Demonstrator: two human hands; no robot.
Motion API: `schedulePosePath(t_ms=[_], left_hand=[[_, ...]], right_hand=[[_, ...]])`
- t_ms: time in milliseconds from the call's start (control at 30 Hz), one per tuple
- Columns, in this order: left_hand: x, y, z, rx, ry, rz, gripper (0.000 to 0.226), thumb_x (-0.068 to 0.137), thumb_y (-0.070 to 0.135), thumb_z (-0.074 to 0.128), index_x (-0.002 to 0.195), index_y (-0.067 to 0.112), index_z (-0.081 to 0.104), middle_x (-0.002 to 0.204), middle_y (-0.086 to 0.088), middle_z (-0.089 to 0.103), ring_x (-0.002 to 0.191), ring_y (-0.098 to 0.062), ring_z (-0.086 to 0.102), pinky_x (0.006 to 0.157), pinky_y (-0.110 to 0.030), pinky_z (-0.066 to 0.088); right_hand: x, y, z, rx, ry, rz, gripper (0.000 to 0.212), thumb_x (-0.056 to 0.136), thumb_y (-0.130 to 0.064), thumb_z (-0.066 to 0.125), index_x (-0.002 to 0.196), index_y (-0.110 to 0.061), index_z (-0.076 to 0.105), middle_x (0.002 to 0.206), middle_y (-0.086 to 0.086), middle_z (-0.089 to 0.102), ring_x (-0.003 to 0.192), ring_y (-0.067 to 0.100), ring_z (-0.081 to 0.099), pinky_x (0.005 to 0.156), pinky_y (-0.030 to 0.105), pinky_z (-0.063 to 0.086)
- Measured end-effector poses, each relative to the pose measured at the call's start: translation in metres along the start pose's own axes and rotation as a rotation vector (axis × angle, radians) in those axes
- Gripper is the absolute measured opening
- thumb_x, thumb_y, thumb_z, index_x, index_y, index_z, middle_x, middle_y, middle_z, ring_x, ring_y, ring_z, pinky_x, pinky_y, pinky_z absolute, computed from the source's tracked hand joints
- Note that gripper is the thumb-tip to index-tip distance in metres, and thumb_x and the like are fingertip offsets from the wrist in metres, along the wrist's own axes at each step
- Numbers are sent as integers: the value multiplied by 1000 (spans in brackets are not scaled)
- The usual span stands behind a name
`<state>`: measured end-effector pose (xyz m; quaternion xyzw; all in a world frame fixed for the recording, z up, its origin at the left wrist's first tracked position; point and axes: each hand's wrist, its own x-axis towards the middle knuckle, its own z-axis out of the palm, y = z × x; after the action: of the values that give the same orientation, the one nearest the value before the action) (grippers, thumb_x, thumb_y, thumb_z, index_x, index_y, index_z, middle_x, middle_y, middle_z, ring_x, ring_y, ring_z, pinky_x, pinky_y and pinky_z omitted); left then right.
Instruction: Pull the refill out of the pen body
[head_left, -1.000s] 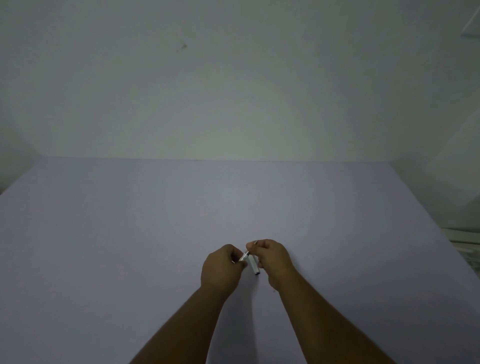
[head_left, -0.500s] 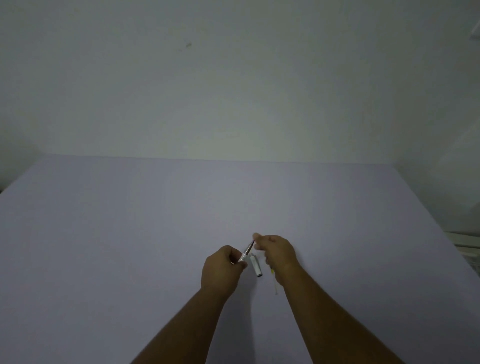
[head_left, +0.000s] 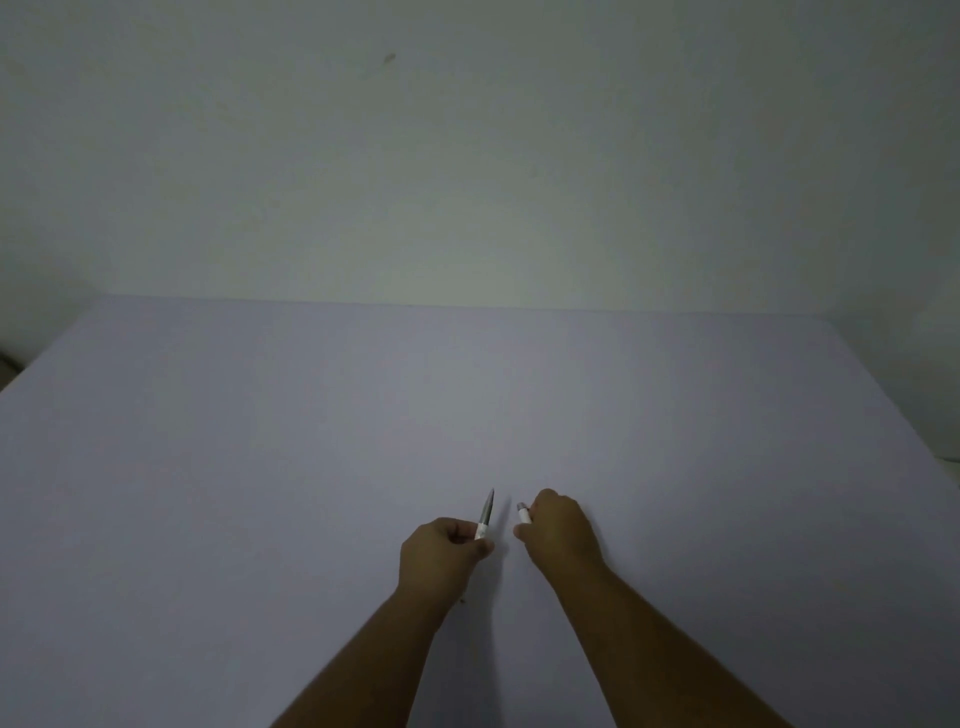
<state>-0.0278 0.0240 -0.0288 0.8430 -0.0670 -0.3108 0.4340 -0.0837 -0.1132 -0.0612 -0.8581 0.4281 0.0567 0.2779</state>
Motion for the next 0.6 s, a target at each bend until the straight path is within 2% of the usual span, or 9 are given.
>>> schedulePosePath(t_ms=[67, 133, 200, 233, 267, 333, 433, 533, 600], left_hand=[[0, 0, -1, -12, -7, -4, 13, 75, 24, 75, 87, 20, 72, 78, 8, 69, 73, -6, 62, 48, -10, 39], [0, 1, -1, -13, -13, -2, 13, 75, 23, 75, 87, 21, 72, 80, 7, 69, 74, -7, 63, 47, -10, 40], [-1, 3, -1, -17, -24, 2, 11, 74, 22, 75, 85, 21, 72, 81, 5, 70, 74, -8, 63, 42, -8, 42], [-2, 5, -1, -24, -33, 6, 10, 74, 21, 75, 84, 22, 72, 82, 4, 71, 73, -9, 63, 39, -7, 42], [-3, 6, 0, -30, -43, 12, 9, 74, 20, 75, 83, 22, 72, 82, 3, 71, 73, -10, 64, 39, -7, 43], [-5, 9, 1, -34, -63, 23, 9, 75, 20, 75, 84, 21, 72, 81, 3, 70, 73, -9, 63, 47, -12, 44], [-7, 12, 5, -53, -85, 29, 10, 75, 18, 74, 86, 18, 73, 80, 4, 69, 74, -11, 62, 57, -17, 43], [-9, 15, 9, -56, -88, 36, 9, 75, 18, 74, 84, 20, 72, 83, 2, 70, 76, -13, 63, 57, -17, 43], [-9, 17, 9, -61, -84, 40, 7, 76, 19, 74, 82, 21, 72, 83, 3, 70, 76, -12, 63, 57, -18, 43]], right_hand=[[-1, -2, -3, 36, 22, -2, 30, 88, -32, 56, 98, -4, 61, 104, 16, 68, 99, 32, 63, 81, 36, 50], [-1, -6, -12, 218, 46, 21, 28, 89, -33, 55, 85, -8, 66, 92, 15, 72, 86, 29, 65, 75, 33, 50], [0, -11, -22, 511, 67, 61, 22, 87, -29, 59, 70, -17, 64, 80, 13, 72, 66, 20, 63, 65, 27, 50], [0, -14, -27, 697, 56, 100, 19, 87, -22, 59, 69, -18, 62, 77, 12, 70, 60, 15, 61, 57, 22, 51], [0, -17, -32, 880, 29, 141, 17, 88, -15, 59, 71, -17, 62, 75, 11, 68, 57, 12, 59, 52, 18, 51], [1, -19, -40, 1104, -1, 197, 17, 88, -7, 58, 72, -13, 62, 74, 9, 66, 60, 13, 60, 56, 20, 54], [0, -21, -47, 1174, -28, 226, 16, 88, -8, 59, 73, -12, 64, 75, 10, 67, 65, 17, 63, 64, 26, 55], [-3, -19, -50, 1210, -71, 212, 7, 89, -4, 57, 87, -2, 64, 78, 12, 67, 64, 18, 61, 62, 26, 53], [-5, -18, -49, 1188, -105, 205, 11, 88, -4, 57, 96, 1, 63, 80, 13, 67, 65, 19, 62, 63, 27, 53]])
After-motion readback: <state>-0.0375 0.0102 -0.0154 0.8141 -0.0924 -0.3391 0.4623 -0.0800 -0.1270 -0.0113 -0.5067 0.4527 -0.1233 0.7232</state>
